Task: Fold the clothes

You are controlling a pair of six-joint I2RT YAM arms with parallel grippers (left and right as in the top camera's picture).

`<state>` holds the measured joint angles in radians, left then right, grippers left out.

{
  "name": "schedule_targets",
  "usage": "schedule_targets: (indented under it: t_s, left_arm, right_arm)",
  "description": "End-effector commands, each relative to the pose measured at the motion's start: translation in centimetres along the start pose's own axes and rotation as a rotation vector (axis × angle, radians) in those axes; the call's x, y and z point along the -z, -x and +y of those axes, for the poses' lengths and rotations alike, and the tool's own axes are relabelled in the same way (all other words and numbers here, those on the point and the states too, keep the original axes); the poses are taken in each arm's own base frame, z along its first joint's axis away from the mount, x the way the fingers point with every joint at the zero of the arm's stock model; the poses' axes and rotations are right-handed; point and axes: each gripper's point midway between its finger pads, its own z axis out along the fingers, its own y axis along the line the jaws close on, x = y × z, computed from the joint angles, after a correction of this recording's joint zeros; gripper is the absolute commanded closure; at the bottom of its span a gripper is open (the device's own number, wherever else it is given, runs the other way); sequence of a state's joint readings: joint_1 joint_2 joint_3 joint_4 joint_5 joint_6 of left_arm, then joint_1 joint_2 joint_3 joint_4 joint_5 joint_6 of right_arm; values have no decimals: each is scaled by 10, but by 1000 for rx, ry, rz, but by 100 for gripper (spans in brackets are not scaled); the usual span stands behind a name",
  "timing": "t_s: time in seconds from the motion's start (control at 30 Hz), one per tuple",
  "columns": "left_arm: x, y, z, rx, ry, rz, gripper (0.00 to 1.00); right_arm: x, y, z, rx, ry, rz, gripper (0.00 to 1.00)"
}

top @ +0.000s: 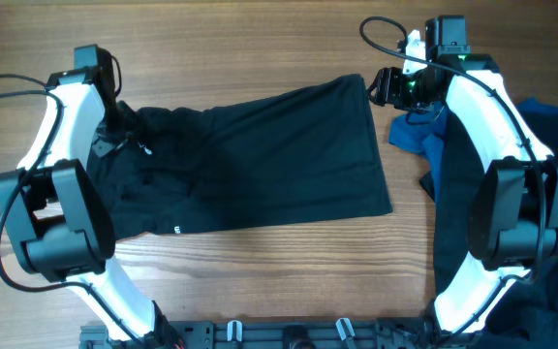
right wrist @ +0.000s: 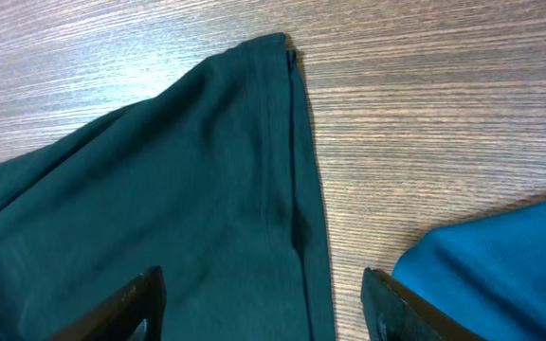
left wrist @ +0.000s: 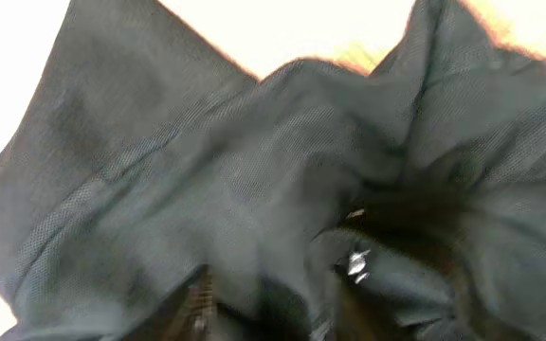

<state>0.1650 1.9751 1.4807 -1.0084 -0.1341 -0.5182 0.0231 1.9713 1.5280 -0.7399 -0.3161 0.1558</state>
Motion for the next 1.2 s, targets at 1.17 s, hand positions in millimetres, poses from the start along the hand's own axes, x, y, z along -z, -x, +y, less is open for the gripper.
schedule_targets:
  t_s: [1.17]
  left_arm:
    - [-5,-3,-28,-232,-246,23,68]
  right_arm:
    - [-2,4,-2,3,-7,-15,27]
